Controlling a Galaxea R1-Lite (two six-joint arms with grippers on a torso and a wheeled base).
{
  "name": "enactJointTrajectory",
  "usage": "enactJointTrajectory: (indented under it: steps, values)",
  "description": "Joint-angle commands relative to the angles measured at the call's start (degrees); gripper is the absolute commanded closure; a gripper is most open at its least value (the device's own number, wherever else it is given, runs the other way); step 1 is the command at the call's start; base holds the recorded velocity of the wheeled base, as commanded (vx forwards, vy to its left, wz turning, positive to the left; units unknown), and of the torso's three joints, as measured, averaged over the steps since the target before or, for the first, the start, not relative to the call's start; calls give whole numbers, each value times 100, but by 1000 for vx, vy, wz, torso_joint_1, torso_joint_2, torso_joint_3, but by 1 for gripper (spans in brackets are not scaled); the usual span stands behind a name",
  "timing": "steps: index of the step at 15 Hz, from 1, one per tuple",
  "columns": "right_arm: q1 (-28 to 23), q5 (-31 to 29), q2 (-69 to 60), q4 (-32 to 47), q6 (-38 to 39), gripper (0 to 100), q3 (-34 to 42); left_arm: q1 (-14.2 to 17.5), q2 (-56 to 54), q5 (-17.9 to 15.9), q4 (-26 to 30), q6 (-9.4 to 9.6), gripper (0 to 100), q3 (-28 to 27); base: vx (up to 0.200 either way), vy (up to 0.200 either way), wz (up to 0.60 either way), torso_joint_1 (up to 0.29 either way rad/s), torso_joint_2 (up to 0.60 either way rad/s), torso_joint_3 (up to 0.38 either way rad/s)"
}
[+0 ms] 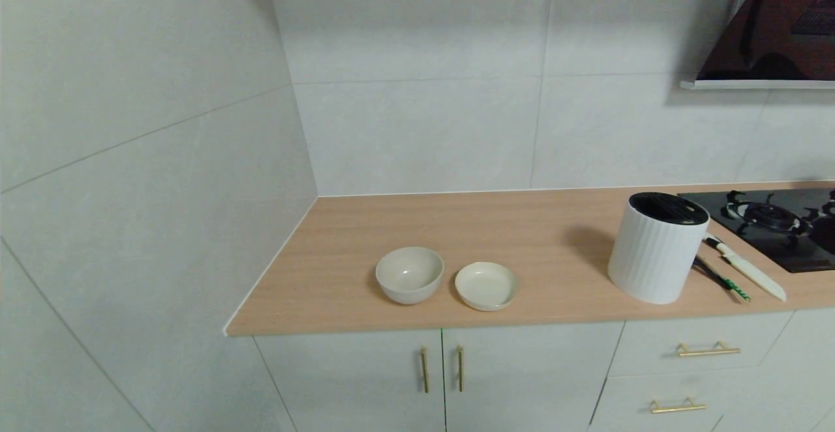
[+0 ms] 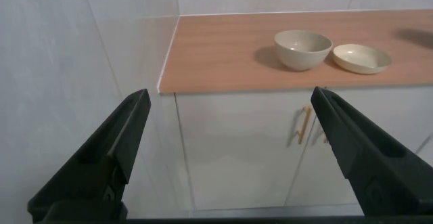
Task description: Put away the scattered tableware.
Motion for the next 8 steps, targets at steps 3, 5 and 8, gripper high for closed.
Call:
enactJointTrajectory:
  steps: [3, 5, 8]
  values:
    - [2, 2, 7, 0, -4, 0, 0, 0, 0, -8, -2, 10, 0, 0, 0, 0, 0, 0, 0, 0]
    - [2, 2, 7, 0, -4, 0, 0, 0, 0, -8, -2, 10, 0, 0, 0, 0, 0, 0, 0, 0]
    - [2, 2, 7, 0, -4, 0, 0, 0, 0, -8, 7, 10, 0, 0, 0, 0, 0, 0, 0, 0]
